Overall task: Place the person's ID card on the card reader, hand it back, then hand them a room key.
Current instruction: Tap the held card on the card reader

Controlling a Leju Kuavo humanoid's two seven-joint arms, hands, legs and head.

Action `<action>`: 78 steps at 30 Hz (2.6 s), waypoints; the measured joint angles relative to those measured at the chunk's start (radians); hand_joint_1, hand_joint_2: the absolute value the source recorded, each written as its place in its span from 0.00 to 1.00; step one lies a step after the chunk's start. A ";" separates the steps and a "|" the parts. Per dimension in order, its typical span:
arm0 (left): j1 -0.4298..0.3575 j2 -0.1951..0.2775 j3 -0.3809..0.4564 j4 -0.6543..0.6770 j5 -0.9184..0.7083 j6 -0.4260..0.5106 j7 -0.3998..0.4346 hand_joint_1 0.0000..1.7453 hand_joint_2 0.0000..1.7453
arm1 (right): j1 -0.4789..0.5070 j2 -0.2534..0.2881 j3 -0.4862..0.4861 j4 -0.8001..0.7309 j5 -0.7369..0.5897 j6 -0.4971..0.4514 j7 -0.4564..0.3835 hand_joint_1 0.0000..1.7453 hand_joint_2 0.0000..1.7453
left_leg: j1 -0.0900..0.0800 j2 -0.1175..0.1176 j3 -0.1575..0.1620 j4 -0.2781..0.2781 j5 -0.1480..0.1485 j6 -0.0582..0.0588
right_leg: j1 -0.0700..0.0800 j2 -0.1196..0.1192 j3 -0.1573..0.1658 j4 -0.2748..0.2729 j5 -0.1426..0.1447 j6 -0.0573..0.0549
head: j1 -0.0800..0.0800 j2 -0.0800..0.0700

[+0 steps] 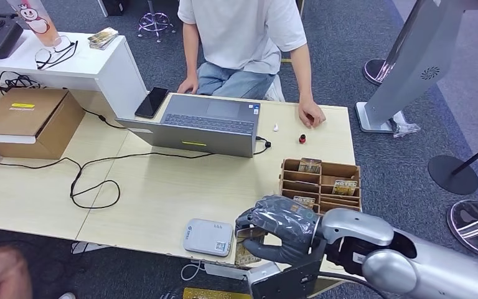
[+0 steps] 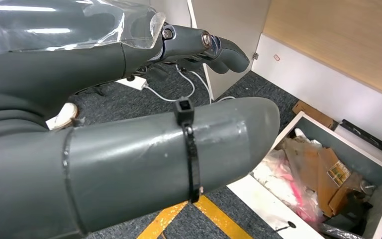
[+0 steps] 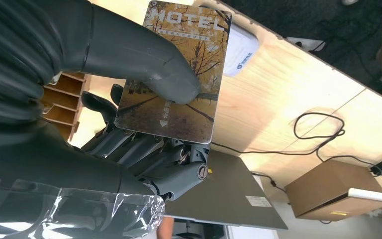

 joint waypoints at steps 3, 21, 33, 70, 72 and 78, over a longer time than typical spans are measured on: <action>-0.001 0.000 0.002 0.000 -0.009 0.000 0.000 0.00 0.00 | -0.003 0.026 0.014 0.010 -0.005 -0.017 0.000 1.00 1.00 | 0.000 0.000 0.000 0.000 0.000 0.000 | 0.000 0.000 0.000 0.000 0.000 0.000 | 0.000 0.000; -0.016 0.001 0.054 0.000 -0.089 0.000 0.000 0.00 0.00 | -0.075 0.270 0.007 0.206 -0.196 -0.047 -0.049 1.00 1.00 | 0.000 0.000 0.001 0.000 0.001 -0.002 | 0.000 0.000 0.000 0.001 0.000 0.000 | 0.000 0.000; -0.020 0.001 0.102 -0.001 -0.119 0.000 0.000 0.00 0.00 | -0.085 0.378 -0.013 0.321 -0.100 -0.124 -0.030 1.00 1.00 | 0.000 0.000 0.001 0.000 0.001 -0.002 | 0.000 0.000 0.000 0.001 0.000 0.000 | 0.000 0.000; -0.052 0.011 -0.048 0.012 0.201 -0.001 0.000 0.00 0.00 | -0.082 0.366 -0.038 0.514 -0.112 -0.090 0.005 1.00 1.00 | 0.000 0.000 0.001 0.000 0.001 -0.002 | 0.000 0.000 0.000 0.001 0.000 0.000 | 0.000 0.000; -0.054 0.014 -0.061 0.023 0.224 -0.001 0.000 0.00 0.00 | -0.078 0.359 -0.038 0.514 -0.112 -0.102 0.007 1.00 1.00 | 0.000 0.000 0.001 0.000 0.001 -0.002 | 0.000 0.000 0.000 0.001 0.000 0.000 | 0.000 0.000; -0.073 0.040 -0.043 0.052 0.380 -0.158 0.152 0.00 0.00 | 0.005 0.349 -0.065 0.584 -0.009 -0.179 -0.014 1.00 1.00 | 0.002 -0.001 0.000 0.000 0.001 -0.002 | 0.002 -0.001 0.002 0.001 0.000 -0.001 | 0.001 0.000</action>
